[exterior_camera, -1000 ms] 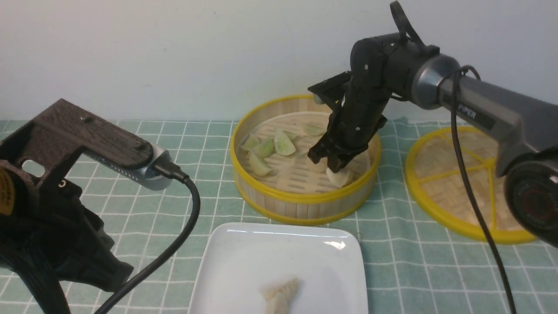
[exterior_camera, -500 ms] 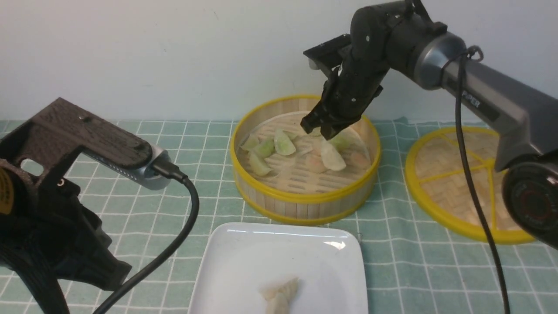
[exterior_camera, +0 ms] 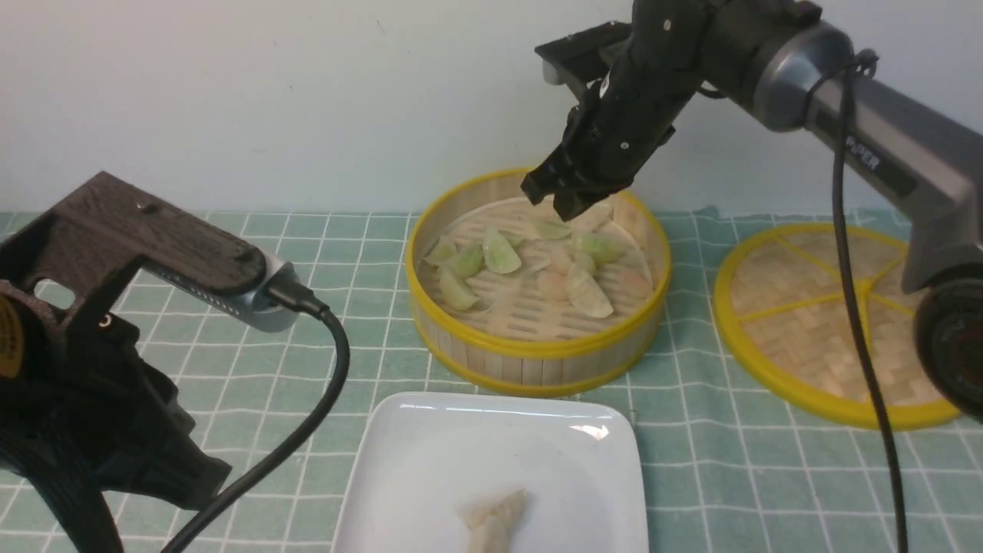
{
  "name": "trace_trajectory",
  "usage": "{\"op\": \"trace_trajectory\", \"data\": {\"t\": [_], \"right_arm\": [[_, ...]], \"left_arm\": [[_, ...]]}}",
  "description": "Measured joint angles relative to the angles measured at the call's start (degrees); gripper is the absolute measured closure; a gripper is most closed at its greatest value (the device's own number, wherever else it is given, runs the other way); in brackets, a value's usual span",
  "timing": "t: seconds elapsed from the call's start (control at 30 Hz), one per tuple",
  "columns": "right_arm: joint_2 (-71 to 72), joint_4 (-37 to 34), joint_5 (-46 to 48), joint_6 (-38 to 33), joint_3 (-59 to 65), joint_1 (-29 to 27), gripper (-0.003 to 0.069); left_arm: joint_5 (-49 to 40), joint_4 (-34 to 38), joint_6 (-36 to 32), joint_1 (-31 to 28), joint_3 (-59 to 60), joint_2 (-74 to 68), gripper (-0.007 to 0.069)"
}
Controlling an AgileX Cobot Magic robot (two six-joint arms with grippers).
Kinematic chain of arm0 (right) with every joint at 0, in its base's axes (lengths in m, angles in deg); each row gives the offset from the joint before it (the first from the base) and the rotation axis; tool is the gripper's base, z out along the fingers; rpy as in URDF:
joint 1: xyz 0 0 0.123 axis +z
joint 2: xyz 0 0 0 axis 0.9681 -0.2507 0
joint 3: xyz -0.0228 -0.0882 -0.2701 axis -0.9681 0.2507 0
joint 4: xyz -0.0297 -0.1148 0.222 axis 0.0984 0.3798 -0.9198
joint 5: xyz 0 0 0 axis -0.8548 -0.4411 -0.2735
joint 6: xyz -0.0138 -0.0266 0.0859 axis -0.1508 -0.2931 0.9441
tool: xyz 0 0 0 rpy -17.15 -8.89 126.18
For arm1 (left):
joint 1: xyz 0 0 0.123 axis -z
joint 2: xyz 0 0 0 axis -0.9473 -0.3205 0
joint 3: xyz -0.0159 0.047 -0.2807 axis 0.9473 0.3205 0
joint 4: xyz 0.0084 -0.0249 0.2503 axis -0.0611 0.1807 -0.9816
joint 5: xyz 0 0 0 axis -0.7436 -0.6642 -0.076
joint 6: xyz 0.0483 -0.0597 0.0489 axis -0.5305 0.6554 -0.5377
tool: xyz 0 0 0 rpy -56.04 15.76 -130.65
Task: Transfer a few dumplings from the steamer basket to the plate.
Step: Use the right arm to grab a dumpling from inside the steamer
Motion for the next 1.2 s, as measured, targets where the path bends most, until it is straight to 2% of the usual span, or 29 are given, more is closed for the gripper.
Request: {"op": "trace_trajectory", "data": {"t": [0.1, 0.13, 0.17, 0.2, 0.3, 0.37, 0.43, 0.5, 0.53, 0.57, 0.6, 0.87, 1.03, 1.2], "right_arm": [[-2.57, 0.61, 0.00, -0.05, 0.12, 0.00, 0.0458], [-2.57, 0.61, 0.00, -0.05, 0.12, 0.00, 0.0447], [-3.71, 1.57, 0.00, 0.55, 0.77, 0.01, 0.0358], [-4.07, 1.95, 0.00, 0.97, 1.15, 0.01, 0.0321], [-5.19, 2.32, 0.00, 1.45, 2.24, 0.01, 0.0225], [-5.82, 2.32, -0.42, 1.40, 2.30, 0.01, 0.0204], [-6.20, 2.15, -0.57, 1.27, 2.15, 0.01, 0.0217], [-6.32, 2.51, -0.62, 1.25, 1.96, 0.01, 0.0277], [-6.32, 3.16, -0.68, 1.51, 1.96, 0.01, 0.0335], [-6.32, 4.04, -0.81, 2.10, 1.96, 0.01, 0.0424], [-6.20, 4.10, -0.89, 2.79, 1.96, 0.01, 0.0456], [-2.63, 3.25, -0.40, 4.18, 3.01, 0.02, 0.0439], [6.48, 1.44, -0.40, 4.55, 7.42, 0.06, 0.0439], [20.57, -2.18, -0.45, 4.45, 23.85, 3.02, 0.0439]], "left_arm": [[-1.03, 0.00, 0.00, 0.00, 0.00, 0.00, 0.0631], [-1.15, 0.00, 0.00, 0.00, 0.00, 0.00, 0.0631], [-1.57, 0.00, 0.00, 0.00, 0.00, 0.00, 0.0631], [-1.57, 0.00, 0.00, 0.00, 0.00, 0.00, 0.0631], [-1.57, 0.00, 0.00, 0.00, 0.00, 0.00, 0.0631], [-1.57, 0.00, 0.00, 0.00, 0.00, 0.00, 0.0631], [-1.62, 0.00, 0.00, 0.00, 0.00, 0.00, 0.0631], [-1.62, 0.00, 0.05, 0.00, 0.00, 0.00, 0.0631], [-1.62, 0.00, 0.04, 0.00, 0.00, 0.00, 0.0631], [-1.62, 0.00, 0.04, 0.00, 0.00, 0.00, 0.0631], [-1.62, 0.00, 0.04, 0.00, 0.00, 0.00, 0.0631], [-1.62, 0.00, 0.50, 0.00, 0.00, 0.00, 0.0631], [-1.62, -0.05, 0.54, 0.00, 0.00, 0.00, 0.0631], [-1.62, -0.11, 0.54, 0.00, 0.00, 0.00, 0.0631]]}}
